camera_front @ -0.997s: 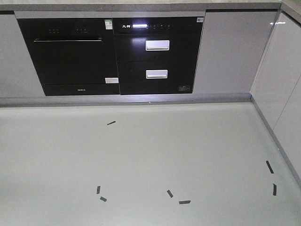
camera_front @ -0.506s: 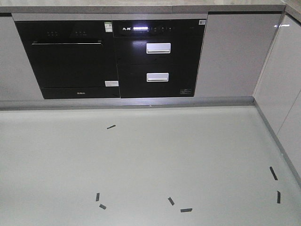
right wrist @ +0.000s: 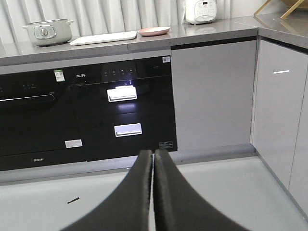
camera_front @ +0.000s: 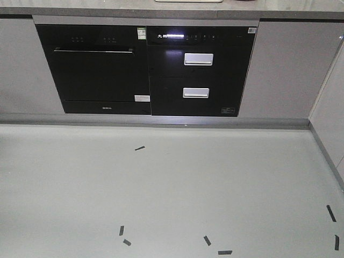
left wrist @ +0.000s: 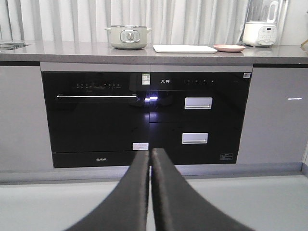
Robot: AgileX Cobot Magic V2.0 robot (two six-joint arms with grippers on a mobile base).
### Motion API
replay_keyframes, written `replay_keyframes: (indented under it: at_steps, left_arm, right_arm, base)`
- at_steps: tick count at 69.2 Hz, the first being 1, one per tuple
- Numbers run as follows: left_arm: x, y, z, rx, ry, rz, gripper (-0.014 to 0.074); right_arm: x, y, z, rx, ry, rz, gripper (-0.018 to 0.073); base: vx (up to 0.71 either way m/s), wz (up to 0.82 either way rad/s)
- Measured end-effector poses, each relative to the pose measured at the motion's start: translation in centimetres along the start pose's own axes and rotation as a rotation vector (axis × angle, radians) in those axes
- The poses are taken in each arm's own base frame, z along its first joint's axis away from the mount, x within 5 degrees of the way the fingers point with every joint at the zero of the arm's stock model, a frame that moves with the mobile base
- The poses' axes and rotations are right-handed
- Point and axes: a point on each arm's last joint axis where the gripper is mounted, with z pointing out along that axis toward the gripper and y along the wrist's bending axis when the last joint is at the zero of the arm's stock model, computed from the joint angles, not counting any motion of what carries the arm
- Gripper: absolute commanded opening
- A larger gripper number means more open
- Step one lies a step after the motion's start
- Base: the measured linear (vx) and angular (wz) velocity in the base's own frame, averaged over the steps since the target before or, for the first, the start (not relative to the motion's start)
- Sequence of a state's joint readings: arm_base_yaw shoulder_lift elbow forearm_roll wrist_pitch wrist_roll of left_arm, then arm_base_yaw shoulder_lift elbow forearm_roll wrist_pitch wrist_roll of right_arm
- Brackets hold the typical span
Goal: Transfer vegetables to tray and serve
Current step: 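Drive the base toward the counter with the pot and tray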
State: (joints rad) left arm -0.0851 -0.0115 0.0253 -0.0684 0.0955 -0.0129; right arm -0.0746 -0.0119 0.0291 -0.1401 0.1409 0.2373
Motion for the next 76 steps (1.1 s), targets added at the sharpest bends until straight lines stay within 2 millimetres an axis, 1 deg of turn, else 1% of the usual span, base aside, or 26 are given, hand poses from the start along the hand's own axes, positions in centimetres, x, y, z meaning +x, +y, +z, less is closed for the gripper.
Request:
replay_keyframes:
  at_steps: [76]
  left_arm:
    - [0.00,0.00,0.00,0.000,0.000,0.000,-0.0006]
  right_arm:
    - [0.00,0.00,0.00,0.000,0.000,0.000,-0.0003]
  base:
    - [0.14,-0.04]
